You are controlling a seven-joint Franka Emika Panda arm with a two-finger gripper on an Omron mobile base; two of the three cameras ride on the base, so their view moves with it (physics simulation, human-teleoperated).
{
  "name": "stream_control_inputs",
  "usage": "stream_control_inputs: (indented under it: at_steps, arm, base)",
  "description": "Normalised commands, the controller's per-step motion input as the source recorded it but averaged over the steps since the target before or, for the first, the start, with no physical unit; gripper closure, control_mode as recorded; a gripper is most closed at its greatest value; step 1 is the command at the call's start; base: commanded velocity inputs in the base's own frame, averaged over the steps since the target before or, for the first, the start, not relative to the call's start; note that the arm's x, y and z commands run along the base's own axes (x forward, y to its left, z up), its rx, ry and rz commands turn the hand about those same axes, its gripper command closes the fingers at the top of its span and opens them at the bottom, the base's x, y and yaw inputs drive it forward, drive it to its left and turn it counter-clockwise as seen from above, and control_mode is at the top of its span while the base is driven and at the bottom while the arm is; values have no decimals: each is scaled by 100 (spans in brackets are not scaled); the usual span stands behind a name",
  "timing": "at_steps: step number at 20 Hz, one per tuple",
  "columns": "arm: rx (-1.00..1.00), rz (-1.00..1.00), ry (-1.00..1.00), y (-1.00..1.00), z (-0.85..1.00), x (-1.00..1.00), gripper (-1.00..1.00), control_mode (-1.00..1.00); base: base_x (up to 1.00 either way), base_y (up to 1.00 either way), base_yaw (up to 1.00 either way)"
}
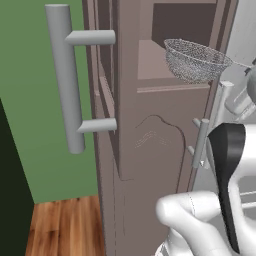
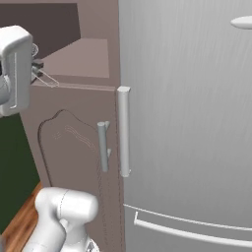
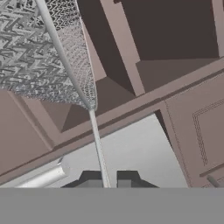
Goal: Open the cabinet and setup a tea strainer by placing it in the bowl upright.
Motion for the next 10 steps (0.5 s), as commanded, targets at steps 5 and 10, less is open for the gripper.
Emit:
stream_control_inputs:
  at_steps: [5,10]
  arm:
    - [-4,-3,0,-1,0,-86,100,-100]
    - [-20,-3,2,-1,0,-53,100,-100]
  base:
    - [0,0,0]
    - [0,0,0]
